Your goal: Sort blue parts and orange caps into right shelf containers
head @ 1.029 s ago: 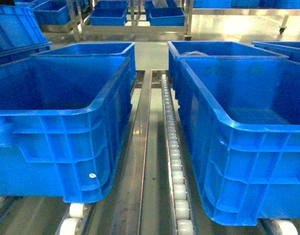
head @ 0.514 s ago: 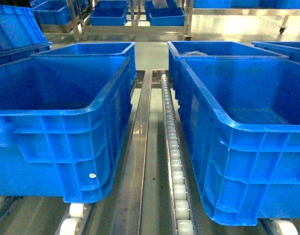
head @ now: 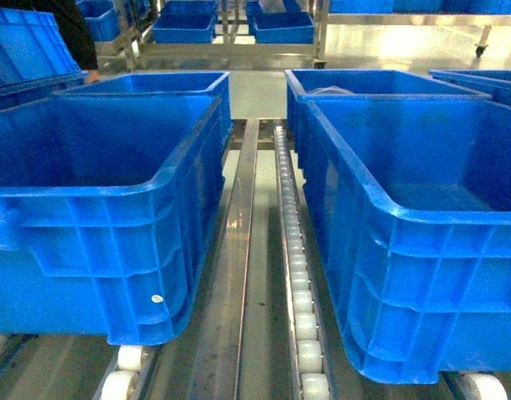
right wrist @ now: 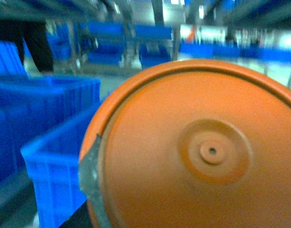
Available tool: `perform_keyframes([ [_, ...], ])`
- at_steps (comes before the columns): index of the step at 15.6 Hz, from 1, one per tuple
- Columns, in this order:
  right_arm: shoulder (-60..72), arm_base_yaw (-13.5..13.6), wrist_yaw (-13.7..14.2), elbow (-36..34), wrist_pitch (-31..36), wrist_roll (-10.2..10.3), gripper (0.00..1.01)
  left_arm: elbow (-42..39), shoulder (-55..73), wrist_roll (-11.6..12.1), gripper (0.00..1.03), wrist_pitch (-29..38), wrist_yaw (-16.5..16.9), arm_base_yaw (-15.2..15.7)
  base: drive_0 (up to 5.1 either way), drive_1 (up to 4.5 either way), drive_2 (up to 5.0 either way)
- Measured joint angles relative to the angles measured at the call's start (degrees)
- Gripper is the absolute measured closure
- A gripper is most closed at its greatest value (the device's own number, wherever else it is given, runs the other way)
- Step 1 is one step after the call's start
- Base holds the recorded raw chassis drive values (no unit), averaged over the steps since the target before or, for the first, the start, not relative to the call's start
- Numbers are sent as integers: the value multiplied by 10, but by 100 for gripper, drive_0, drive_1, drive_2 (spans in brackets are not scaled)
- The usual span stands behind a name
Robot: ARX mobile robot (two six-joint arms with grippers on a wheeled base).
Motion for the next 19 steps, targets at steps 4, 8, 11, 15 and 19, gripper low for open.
perform_keyframes([
  [4, 53, 27, -27, 2, 123, -29, 56, 1, 122, 15, 61, 252, -33, -14, 0, 0, 0],
  [8, 529, 26, -39, 164, 391, -24, 56, 198, 629, 30, 61, 525, 16, 23, 0, 0, 0],
  [11, 799, 37, -8, 320, 370, -10, 56, 379, 864, 21, 61, 450, 9, 30, 0, 0, 0],
  [15, 864, 57, 16, 388, 425, 0, 43, 425, 920, -61, 54, 471, 13, 63, 0, 0, 0],
  [19, 851, 60, 68, 370, 428, 7, 18, 373, 869, -56, 37, 450, 68, 63, 0, 0, 0],
])
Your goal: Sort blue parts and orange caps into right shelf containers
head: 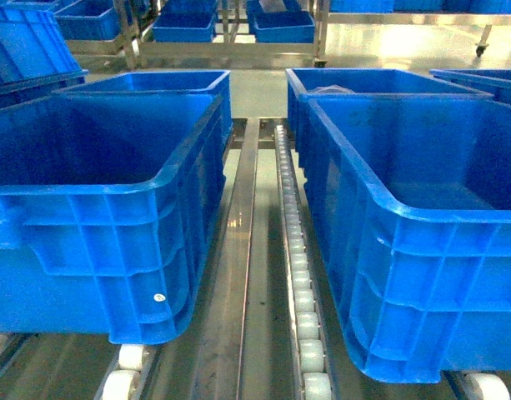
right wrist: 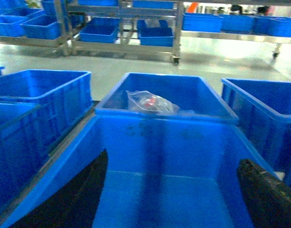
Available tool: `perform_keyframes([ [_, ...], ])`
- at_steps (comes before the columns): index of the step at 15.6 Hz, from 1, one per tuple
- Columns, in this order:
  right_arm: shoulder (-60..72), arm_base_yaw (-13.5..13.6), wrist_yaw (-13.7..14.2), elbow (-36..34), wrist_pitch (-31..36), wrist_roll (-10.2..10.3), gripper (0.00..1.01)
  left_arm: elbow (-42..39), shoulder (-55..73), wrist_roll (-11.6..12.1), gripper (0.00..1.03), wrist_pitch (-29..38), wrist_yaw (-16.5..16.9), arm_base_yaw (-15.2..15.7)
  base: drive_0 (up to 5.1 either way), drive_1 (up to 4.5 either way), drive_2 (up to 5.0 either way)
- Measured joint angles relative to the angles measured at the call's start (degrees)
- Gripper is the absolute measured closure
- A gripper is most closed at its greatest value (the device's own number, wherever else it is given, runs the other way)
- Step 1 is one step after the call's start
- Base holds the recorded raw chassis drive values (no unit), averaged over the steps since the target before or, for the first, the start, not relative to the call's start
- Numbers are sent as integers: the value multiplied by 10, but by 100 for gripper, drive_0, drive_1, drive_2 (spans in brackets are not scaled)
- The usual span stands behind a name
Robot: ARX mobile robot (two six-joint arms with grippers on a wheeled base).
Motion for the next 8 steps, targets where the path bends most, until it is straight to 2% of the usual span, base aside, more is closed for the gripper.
perform_keyframes([
  [1, -20, -1, 11, -32, 10, 1, 27, -36, -24, 18, 46, 7, 2, -2, 0, 0, 0],
  [3, -80, -9, 10, -113, 32, 2, 53, -115, -88, 37, 73, 35, -1, -14, 0, 0, 0],
  [5, -118, -17, 5, -163, 39, 2, 73, -164, -123, 39, 90, 38, -5, -20, 0, 0, 0],
  [6, -143, -29, -12, -193, 39, 2, 86, -193, -146, 38, 101, 38, -26, -34, 0, 0, 0],
  [7, -163, -44, -26, -213, 39, 2, 97, -217, -172, 39, 101, 38, -38, -48, 0, 0, 0],
  [8, -182, -50, -26, -228, 38, 3, 98, -229, -188, 39, 101, 36, -37, -52, 0, 0, 0],
])
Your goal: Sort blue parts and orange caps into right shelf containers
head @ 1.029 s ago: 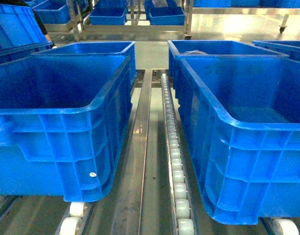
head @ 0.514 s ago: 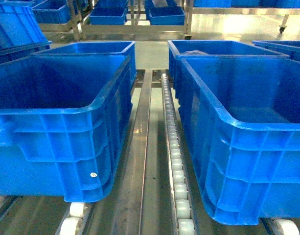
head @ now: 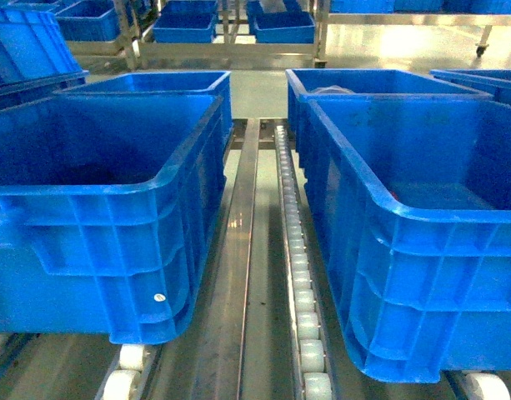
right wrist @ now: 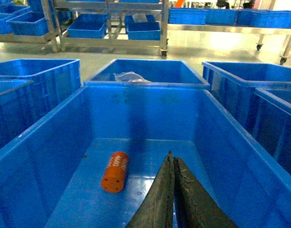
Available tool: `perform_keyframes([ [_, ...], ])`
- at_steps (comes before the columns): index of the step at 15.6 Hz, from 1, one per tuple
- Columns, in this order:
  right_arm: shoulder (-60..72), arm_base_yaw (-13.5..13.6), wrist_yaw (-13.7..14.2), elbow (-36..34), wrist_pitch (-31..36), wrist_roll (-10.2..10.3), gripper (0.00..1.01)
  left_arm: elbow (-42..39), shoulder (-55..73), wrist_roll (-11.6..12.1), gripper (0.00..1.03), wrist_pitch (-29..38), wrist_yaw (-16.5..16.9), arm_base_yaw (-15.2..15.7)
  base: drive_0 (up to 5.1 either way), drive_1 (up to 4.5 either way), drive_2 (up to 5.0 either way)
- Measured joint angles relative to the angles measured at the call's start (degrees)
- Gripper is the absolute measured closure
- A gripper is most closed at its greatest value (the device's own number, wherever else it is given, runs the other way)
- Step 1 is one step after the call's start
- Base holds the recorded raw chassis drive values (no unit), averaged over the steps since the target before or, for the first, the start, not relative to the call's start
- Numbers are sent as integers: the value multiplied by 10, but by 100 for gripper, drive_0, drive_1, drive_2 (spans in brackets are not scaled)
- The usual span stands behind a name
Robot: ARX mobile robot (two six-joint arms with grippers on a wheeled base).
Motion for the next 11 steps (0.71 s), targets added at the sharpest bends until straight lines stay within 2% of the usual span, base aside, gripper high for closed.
perform_keyframes([
  [4, -87, 1, -3, -61, -29, 1, 98, -60, -87, 0, 101, -29, -3, 1, 0, 0, 0],
  [7, -174, 1, -3, -99, -79, 1, 98, -102, -174, 0, 101, -66, -3, 1, 0, 0, 0],
  [8, -181, 1, -3, -115, -51, 1, 98, -118, -173, 0, 101, -37, -3, 1, 0, 0, 0],
  [11, -202, 1, -3, -135, -83, 1, 98, -137, -205, 0, 101, -86, -3, 1, 0, 0, 0],
])
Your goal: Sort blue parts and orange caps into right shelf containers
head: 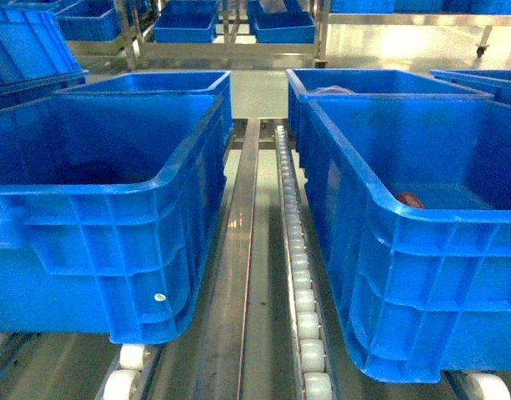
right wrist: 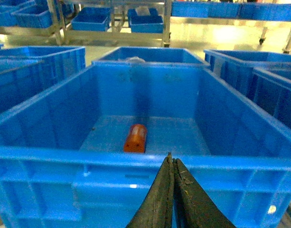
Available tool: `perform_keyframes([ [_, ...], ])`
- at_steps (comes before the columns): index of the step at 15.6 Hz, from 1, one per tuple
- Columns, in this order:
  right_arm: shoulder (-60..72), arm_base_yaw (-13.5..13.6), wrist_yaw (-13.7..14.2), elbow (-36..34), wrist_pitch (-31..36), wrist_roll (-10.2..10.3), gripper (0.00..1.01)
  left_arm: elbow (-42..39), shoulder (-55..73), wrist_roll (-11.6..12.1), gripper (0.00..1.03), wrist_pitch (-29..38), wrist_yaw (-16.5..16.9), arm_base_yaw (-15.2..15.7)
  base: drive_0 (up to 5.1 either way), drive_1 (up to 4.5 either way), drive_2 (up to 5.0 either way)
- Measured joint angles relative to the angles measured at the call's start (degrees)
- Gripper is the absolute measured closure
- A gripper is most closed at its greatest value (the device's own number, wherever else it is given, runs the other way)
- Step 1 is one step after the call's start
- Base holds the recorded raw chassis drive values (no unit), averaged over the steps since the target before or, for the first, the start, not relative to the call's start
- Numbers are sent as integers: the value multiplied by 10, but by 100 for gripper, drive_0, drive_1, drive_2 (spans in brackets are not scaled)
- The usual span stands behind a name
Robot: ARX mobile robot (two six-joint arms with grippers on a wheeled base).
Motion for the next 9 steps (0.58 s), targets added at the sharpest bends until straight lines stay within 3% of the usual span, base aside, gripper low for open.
perform_keyframes([
  [9, -228, 0, 0, -5, -199, 0, 98, -4, -232, 0, 101, -200, 0, 0, 0, 0, 0],
])
